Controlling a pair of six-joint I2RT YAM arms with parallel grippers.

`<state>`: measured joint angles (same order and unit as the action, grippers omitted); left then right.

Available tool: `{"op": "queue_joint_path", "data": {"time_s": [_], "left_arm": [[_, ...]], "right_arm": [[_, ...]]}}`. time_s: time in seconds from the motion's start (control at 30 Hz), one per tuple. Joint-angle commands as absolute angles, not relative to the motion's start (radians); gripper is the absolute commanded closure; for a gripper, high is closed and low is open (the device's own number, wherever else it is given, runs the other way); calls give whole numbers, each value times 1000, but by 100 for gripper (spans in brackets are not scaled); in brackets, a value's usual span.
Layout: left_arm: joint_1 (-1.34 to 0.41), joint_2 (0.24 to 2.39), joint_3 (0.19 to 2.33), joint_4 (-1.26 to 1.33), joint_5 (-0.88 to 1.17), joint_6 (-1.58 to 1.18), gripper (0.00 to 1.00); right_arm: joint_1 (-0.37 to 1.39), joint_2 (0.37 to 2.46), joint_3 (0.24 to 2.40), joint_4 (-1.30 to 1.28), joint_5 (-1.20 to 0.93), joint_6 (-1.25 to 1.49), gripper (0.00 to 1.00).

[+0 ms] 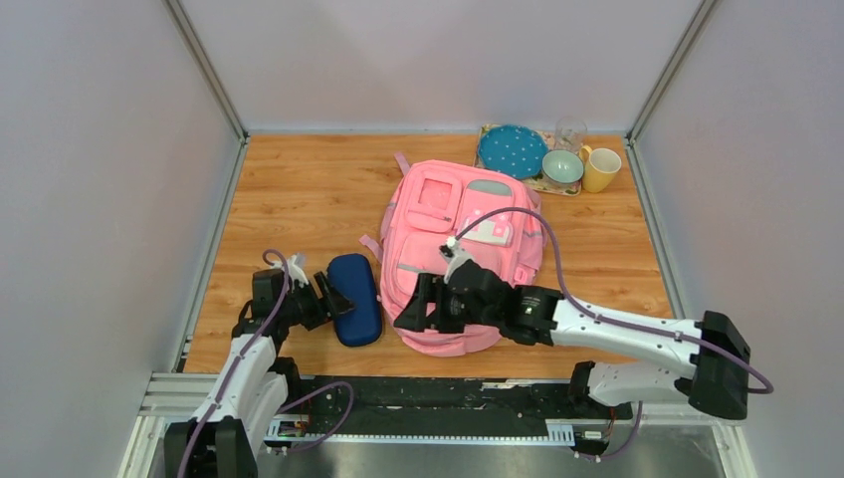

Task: Pack the student bag
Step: Move the stationery to the center of the board, then pick up the stationery from the center of the board.

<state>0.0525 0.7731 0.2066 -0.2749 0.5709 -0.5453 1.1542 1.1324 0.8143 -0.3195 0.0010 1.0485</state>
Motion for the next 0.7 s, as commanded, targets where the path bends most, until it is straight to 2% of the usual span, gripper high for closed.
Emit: {"op": "queue_joint_path", "data": {"time_s": [0.0,0.23,0.47,0.57,0.67], "left_arm": [[48,758,167,-305,589,-597,26],[48,732,153,-311,618,-606,28],[48,644,150,-350,580,-634,28],[48,640,147,-350,584,-637,28],[48,638,146,-347,586,-638,28]], "right_arm": [[1190,1268,911,-192,-61,1032,23],[1215,1458,1022,-189,-87,1017,28],[1218,1632,1115,-219,-26,1017,34],[1218,1721,1173,-241,-2,1017,50],[1218,1782,1250,-313,113,1031,53]]}}
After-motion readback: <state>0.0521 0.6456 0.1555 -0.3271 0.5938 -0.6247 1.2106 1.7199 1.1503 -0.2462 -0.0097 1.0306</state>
